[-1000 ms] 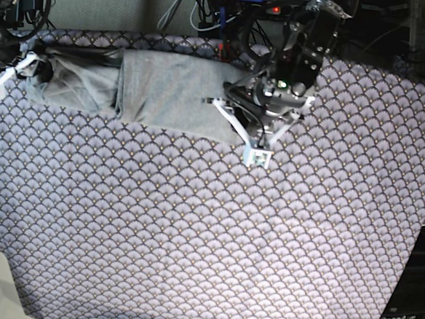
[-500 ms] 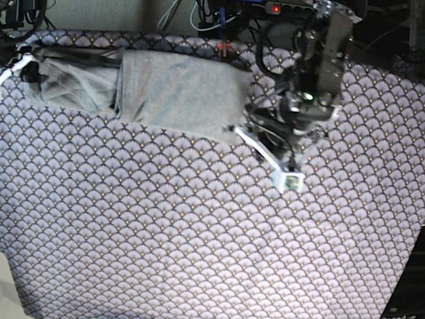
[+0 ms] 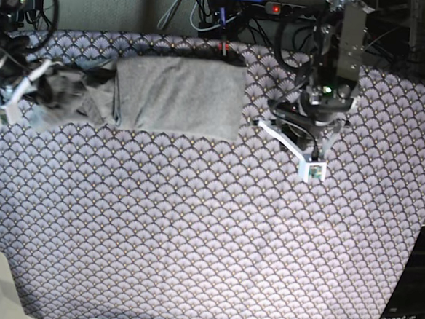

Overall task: Fold the T-shirt properly
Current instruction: 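Grasp the strip's other end with the right gripper and fold it over the stack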

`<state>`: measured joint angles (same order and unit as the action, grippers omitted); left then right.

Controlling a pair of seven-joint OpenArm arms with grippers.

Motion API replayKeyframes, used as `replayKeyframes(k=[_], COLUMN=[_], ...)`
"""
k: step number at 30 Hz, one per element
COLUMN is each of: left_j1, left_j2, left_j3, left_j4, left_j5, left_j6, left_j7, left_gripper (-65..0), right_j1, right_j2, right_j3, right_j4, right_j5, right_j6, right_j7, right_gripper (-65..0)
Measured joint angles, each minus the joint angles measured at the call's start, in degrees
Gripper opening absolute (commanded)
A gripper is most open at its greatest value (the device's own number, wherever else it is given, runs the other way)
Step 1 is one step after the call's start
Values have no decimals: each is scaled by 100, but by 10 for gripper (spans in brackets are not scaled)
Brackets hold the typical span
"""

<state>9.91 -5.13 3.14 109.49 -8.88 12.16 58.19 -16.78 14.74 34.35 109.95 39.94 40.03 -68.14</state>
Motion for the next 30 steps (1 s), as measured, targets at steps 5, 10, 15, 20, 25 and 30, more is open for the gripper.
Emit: replayKeyframes(k=[5,10,15,20,25,30], left_j1=[37,155,332,382,448,452], left_j2=[-59,-273,-487,-509,-503,-514], left_j3=[-330,-874,-1082,-1276,-1279,-1276], left_j4=[2,0,-33,-42,-42,-42], left_j5=[2,13,-17,4,2,2], left_j6=[7,9,4,7,7,7], left_j7=[2,-2,-15,-26,-17,-20], left_gripper=[-650,-650,-650,-650,-650,-650], right_j1=[-35,26,151,411,769,1161], right_j2=[-286,-463,-699,-772,-1016,-1047], right_j3=[-400,-848,-1154,-1641,-2022,-2253], right_j4=[-9,4,4,4,63,68], right_j5=[-98,-92,-107,-129,-59,-90], right_j6=[0,0,0,-2,0,0], right_j7=[-166,-129,-170,-195,-192,-570], right_gripper=[-650,-650,-650,-650,-650,-650])
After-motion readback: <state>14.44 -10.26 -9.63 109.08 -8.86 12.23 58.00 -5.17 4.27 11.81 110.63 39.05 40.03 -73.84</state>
